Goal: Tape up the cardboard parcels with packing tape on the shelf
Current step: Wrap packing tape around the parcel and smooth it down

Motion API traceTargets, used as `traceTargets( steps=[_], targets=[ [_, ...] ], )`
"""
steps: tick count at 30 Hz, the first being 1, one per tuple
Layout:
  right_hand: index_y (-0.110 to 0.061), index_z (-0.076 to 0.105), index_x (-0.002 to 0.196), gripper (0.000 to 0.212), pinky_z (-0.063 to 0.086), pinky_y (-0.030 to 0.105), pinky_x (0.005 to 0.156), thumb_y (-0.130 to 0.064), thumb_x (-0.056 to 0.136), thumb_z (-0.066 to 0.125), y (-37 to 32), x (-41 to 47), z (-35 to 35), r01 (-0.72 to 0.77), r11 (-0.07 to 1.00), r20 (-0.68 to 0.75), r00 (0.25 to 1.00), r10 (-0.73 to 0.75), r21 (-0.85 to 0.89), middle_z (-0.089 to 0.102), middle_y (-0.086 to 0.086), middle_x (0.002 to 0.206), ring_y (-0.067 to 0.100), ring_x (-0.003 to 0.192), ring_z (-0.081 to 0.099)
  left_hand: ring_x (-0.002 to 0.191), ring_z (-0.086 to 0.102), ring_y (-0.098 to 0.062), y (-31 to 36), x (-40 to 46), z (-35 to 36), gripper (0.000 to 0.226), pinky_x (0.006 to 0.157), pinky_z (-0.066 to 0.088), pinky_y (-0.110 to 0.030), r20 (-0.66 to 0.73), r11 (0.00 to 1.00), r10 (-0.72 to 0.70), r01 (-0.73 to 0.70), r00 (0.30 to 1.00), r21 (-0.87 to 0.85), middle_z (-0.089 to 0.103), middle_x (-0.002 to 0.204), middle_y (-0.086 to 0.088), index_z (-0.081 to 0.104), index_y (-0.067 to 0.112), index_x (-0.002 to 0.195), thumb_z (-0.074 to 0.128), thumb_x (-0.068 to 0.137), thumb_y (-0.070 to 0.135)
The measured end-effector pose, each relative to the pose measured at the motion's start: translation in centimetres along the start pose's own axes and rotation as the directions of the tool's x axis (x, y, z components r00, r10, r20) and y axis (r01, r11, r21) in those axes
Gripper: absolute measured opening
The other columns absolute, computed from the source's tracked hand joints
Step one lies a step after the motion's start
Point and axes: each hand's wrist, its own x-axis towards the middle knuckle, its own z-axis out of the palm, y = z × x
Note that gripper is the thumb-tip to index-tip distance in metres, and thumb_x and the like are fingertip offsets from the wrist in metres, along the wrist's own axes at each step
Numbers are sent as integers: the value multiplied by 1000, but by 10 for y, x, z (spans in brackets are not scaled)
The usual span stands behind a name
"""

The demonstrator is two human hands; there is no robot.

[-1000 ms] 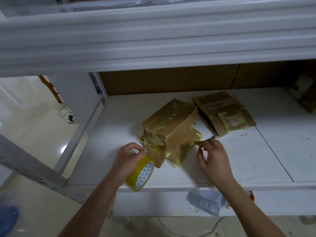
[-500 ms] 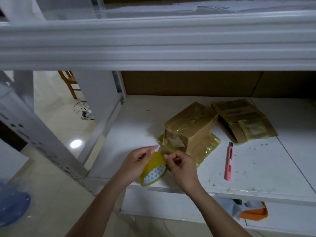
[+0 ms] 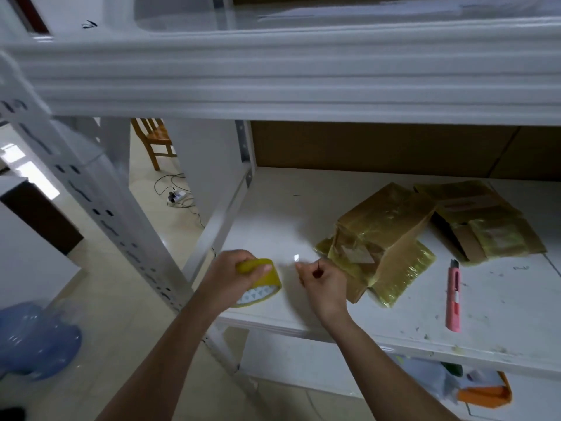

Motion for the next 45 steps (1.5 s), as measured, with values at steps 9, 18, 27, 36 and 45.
traceTargets(
  steps=[9,18,27,36,45],
  targets=[
    [-16,62,66,35,32,21,52,-39,91,63,31,16,40,145,842,31,988,-151,-520,60,-1,88,14,71,58,57,56,-7,-2,22,4,45,51,38,-23,-157,980,-146,164,977,110,60,64,0,64,8,71,68,84,51],
    [-19,42,133,64,47,22,78,-13,81,78,18,10,38,182,908,-14,979,-202,-378,38,7,129,11,96,50,65,63,-14,-4,26,12,41,58,45,-26,-142,969,-243,248,960,15,68,73,-4,69,11,78,63,87,51],
    [-11,62,111,36,47,15,77,6,79,66,-2,-23,-25,442,787,-169,817,-552,-431,50,4,112,6,91,48,107,52,-27,24,27,13,42,88,41,-37,-163,775,216,-68,963,628,49,120,-7,51,19,133,60,94,33],
    [-29,49,139,60,28,56,113,-46,82,50,-3,24,-120,538,734,118,832,-542,-415,14,5,161,28,147,18,141,29,-14,92,44,82,87,108,44,-30,343,961,274,-240,899,-140,10,161,9,34,66,133,54,88,-6],
    [-23,65,120,41,43,10,96,-44,85,55,-7,11,-172,435,893,261,881,-395,-115,35,-10,150,1,138,32,112,62,-8,73,14,109,88,93,56,-41,398,960,209,-109,893,-259,58,133,18,54,62,124,48,83,-15]
  ],
)
